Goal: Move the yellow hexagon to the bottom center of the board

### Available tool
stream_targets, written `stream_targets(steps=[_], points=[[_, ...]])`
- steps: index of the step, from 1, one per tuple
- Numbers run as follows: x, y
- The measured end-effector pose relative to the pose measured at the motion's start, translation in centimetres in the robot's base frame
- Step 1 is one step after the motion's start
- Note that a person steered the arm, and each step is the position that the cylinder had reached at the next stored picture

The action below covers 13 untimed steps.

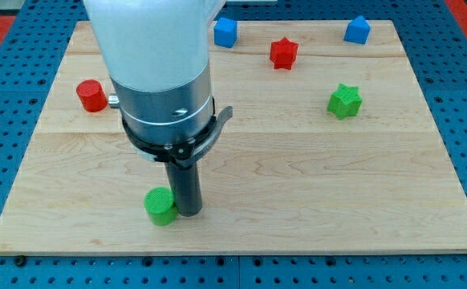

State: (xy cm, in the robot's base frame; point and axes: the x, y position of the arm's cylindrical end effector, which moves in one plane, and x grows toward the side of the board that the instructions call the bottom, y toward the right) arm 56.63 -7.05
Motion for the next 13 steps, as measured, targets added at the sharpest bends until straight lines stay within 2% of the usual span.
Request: stream_targets(steps=[1,2,4,5,6,7,8,10,11,12,13], points=[[-0.6,-8.4],[-3.8,-8.5],[-16.8,-10.3],[-19.8,-10.1],[-19.4,-6.8],[-22.8,-4.3],[-19.3,0.3],[-7.6,4.2],[-3.4,5.9],[-4.6,6.4],[-10.9,7.9]])
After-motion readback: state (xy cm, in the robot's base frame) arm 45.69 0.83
